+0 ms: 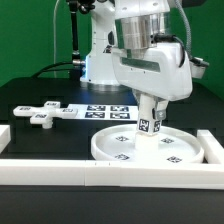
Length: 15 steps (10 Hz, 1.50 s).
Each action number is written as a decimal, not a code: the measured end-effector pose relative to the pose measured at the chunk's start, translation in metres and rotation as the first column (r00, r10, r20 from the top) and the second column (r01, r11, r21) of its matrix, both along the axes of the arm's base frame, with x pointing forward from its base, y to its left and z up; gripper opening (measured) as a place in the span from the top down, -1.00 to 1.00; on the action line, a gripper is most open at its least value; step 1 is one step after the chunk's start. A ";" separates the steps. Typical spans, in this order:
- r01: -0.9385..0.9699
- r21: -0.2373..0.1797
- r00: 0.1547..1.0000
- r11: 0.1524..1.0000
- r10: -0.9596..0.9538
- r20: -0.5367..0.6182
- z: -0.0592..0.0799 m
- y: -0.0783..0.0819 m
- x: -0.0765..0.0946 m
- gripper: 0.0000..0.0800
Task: Assemble round table
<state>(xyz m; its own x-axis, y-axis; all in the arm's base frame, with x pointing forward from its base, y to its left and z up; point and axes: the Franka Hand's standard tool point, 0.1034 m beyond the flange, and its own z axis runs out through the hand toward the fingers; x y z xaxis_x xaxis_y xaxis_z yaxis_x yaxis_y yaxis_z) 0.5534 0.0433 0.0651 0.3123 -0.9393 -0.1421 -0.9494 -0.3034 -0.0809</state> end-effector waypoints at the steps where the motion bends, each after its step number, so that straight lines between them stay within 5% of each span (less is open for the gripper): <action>1: 0.117 0.019 0.993 0.993 -0.117 -0.008 0.000 -0.001 0.000 -0.02; 6: 0.597 0.138 0.800 0.790 -0.599 -0.036 -0.003 -0.010 0.002 -0.02; 10: 0.769 0.160 0.637 0.619 -0.760 -0.124 -0.003 -0.009 0.002 -0.02; 12: 0.772 0.159 0.634 0.615 -0.763 -0.125 -0.003 -0.008 0.002 -0.02; 13: 0.743 0.159 0.668 0.650 -0.735 -0.120 -0.003 -0.007 0.001 -0.41; 15: 0.641 0.137 0.767 0.755 -0.626 -0.138 0.002 0.003 0.005 -0.56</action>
Offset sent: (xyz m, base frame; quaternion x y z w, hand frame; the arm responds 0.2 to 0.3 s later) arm -0.0055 -0.0113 -0.0066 0.0577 -0.0418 0.3440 0.9363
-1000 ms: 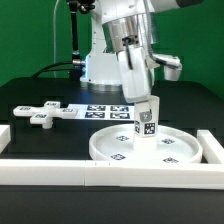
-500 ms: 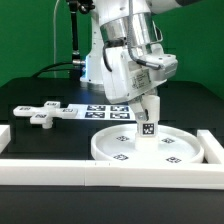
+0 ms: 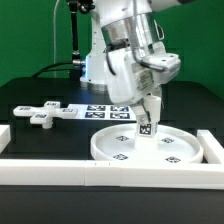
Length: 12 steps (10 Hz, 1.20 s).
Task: Assemble round table
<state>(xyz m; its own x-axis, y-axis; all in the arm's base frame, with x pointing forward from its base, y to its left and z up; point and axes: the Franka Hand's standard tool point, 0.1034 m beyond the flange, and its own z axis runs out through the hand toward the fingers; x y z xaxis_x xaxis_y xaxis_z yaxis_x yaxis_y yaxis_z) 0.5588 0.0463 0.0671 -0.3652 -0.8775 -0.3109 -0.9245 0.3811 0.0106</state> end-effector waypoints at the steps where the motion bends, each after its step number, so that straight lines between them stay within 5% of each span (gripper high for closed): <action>1: -0.073 -0.012 0.997 0.997 0.073 0.026 -0.001 -0.001 0.000 -0.61; 6: -0.399 -0.075 0.907 0.914 0.405 0.113 -0.002 -0.001 -0.001 -0.62; 12: -0.864 -0.205 0.444 0.459 0.888 0.118 0.004 0.006 -0.001 -0.62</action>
Offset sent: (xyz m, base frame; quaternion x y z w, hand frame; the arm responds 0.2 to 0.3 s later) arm 0.0000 0.0000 0.0000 0.0000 0.0000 -0.1938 0.9810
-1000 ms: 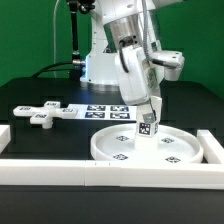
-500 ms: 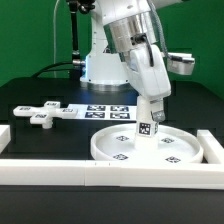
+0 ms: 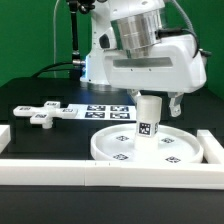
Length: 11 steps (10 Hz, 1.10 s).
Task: Assemble round table
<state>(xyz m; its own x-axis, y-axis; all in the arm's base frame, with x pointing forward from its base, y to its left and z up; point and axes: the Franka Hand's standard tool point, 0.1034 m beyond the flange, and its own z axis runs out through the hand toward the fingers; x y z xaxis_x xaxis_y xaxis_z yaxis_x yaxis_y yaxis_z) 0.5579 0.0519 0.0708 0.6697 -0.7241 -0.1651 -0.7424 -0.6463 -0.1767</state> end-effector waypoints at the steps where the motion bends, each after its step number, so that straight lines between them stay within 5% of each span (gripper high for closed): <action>1: -0.043 -0.001 0.999 0.999 0.043 0.010 -0.001 -0.001 0.000 -0.62; 5: -0.337 -0.026 0.938 0.941 0.338 0.079 -0.001 -0.003 0.000 -0.62; 9: -0.725 -0.137 0.667 0.675 0.737 0.109 0.001 -0.004 0.001 -0.62; 11: -0.779 -0.147 0.597 0.609 0.793 0.117 0.000 -0.015 0.001 -0.62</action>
Offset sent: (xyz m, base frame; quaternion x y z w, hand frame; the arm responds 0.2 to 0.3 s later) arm 0.0000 0.0000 0.0000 0.0000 0.0000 -0.1296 0.9916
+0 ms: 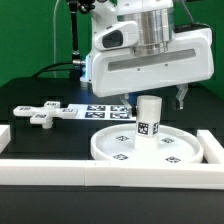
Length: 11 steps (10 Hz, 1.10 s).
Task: Assemble round table
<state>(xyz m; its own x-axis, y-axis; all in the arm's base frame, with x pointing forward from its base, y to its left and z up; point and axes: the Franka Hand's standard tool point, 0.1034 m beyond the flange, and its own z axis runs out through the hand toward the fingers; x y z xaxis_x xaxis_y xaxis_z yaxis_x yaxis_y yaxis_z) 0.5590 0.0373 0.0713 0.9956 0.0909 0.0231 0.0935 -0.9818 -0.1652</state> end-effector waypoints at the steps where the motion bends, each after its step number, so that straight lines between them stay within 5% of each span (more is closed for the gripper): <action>1: -0.059 -0.005 0.998 0.998 0.059 0.009 0.000 0.000 0.000 -0.62; 4: -0.210 -0.012 0.977 0.978 0.211 0.032 -0.001 -0.002 0.000 -0.62; 8: -0.625 -0.089 0.775 0.775 0.630 0.049 -0.003 0.007 -0.003 -0.62; 11: -0.744 -0.108 0.659 0.660 0.751 0.049 -0.004 0.006 -0.004 -0.62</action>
Offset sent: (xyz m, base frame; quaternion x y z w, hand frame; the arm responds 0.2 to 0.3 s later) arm 0.0000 0.0000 0.0000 0.0000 0.0000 -0.1296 0.9916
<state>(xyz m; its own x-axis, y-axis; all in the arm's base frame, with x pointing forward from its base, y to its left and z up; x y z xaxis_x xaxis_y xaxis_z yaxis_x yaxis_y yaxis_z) 0.5554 0.0438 0.0677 0.5859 0.8080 0.0622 0.8104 -0.5835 -0.0538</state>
